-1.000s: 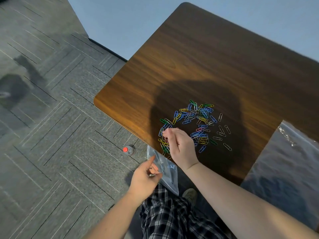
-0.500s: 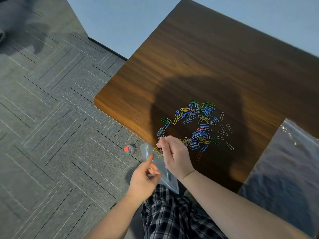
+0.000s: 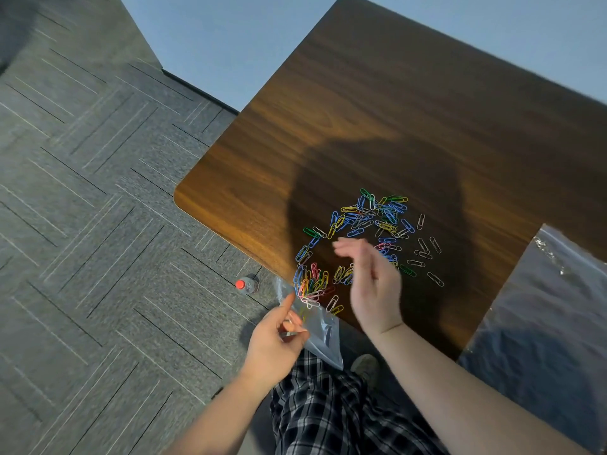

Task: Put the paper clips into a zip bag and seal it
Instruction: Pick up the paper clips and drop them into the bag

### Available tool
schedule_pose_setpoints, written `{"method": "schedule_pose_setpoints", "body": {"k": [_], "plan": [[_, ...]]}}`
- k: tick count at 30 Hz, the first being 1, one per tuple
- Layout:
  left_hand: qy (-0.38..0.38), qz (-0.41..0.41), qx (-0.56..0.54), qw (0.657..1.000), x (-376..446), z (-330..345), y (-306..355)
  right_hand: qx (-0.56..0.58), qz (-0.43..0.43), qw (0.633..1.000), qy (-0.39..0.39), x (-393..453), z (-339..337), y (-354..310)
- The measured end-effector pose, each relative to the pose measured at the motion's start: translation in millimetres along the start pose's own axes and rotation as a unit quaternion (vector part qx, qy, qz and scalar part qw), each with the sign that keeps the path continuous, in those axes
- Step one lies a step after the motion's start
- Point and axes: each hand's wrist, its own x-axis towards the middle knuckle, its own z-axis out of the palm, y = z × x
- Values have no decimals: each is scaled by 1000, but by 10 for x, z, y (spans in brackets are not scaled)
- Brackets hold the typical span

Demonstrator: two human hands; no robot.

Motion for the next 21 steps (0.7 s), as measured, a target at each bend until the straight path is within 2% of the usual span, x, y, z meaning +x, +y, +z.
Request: {"method": "schedule_pose_setpoints", "body": {"k": [2, 6, 12, 21], "plan": [[0, 0, 0, 1000, -4, -22, -1, 0, 42, 998, 46, 49, -195, 97], [1, 2, 4, 1000, 6, -40, 5, -31, 94, 992, 83, 30, -435, 331], [6, 29, 45, 999, 44, -80, -1, -33, 102, 992, 62, 43, -315, 307], [17, 65, 83, 994, 20, -158, -49, -28, 71, 997, 30, 42, -30, 223]]}}
